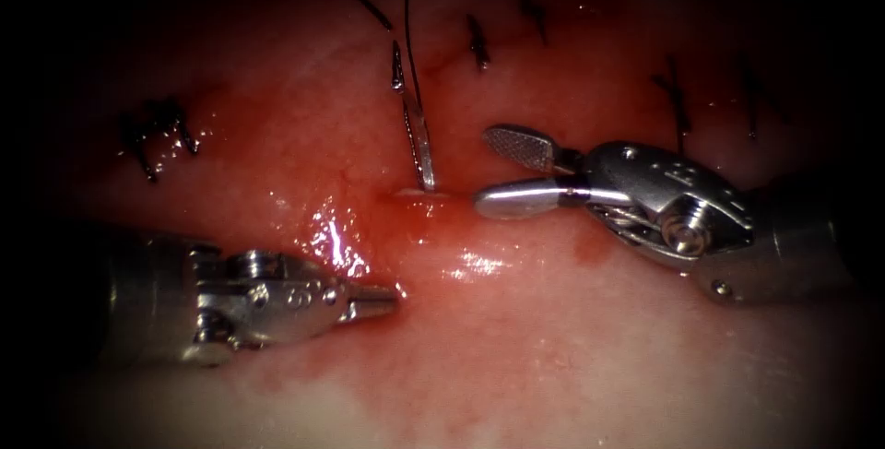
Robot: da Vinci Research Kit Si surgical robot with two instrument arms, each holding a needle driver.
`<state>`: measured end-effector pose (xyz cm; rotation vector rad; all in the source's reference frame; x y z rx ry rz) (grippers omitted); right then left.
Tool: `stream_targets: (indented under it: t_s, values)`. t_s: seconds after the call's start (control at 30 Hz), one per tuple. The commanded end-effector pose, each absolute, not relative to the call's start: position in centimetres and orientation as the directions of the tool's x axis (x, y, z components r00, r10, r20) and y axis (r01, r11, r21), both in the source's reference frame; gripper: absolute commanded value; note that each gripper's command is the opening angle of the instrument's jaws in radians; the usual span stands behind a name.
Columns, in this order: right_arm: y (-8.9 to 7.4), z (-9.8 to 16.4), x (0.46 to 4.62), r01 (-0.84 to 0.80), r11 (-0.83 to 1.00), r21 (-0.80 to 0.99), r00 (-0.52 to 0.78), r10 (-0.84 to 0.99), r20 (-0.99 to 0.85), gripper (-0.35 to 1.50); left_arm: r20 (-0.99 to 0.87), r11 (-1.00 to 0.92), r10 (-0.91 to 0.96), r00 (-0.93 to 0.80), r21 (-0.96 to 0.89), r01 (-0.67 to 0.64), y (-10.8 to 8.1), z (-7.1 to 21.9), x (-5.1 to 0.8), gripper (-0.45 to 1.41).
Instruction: Wound Closure
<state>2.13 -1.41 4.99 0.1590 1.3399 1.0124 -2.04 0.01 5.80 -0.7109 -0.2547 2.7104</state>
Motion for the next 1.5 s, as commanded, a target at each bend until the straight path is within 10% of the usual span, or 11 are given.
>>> stream_targets:
  t_s: [0.03, 0.1, 0.17, 0.27, 0.33, 1.37, 1.47, 1.5]
  values:
    - [-1.34, 4.96, 2.09, -0.451, 0.734, 0.507, 0.067, 0.595, -0.801, -0.35, -0.445, -0.93, 0.355, -0.822, -0.255, -0.264, -0.09, 5.84, -2.1, 0.14]
    - [-1.22, 4.88, 2.09, -0.391, 0.785, 0.481, 0.166, 0.574, -0.802, -0.35, -0.444, -0.93, 0.355, -0.822, -0.255, -0.264, -0.09, 5.84, -2.1, 0.14]
    - [-1.04, 4.83, 2.11, -0.365, 0.804, 0.469, 0.212, 0.562, -0.799, 0.49, -0.444, -0.93, 0.355, -0.822, -0.255, -0.264, -0.09, 5.84, -2.1, 0.14]
    - [-0.89, 4.87, 2.21, -0.377, 0.797, 0.471, 0.21, 0.569, -0.795, 1.21, -0.445, -0.93, 0.356, -0.822, -0.257, -0.263, -0.1, 5.84, -2.1, 0.14]
    - [-0.86, 4.96, 2.34, -0.365, 0.79, 0.492, 0.231, 0.589, -0.774, 1.33, -0.445, -0.93, 0.356, -0.822, -0.257, -0.263, -0.1, 5.84, -2.1, 0.12]
    - [-0.98, 5.6, 2.97, -0.306, 0.717, 0.626, 0.331, 0.697, -0.637, 0.94, -0.446, -0.93, 0.355, -0.821, -0.259, -0.261, -0.1, 5.84, -2.09, 0.12]
    - [-0.95, 5.58, 2.97, -0.313, 0.715, 0.625, 0.322, 0.699, -0.639, 0.69, -0.446, -0.93, 0.355, -0.821, -0.259, -0.261, -0.1, 5.84, -2.09, 0.12]
    - [-0.95, 5.58, 2.97, -0.315, 0.715, 0.624, 0.32, 0.699, -0.64, 0.29, -0.446, -0.93, 0.355, -0.821, -0.259, -0.261, -0.1, 5.84, -2.09, 0.12]
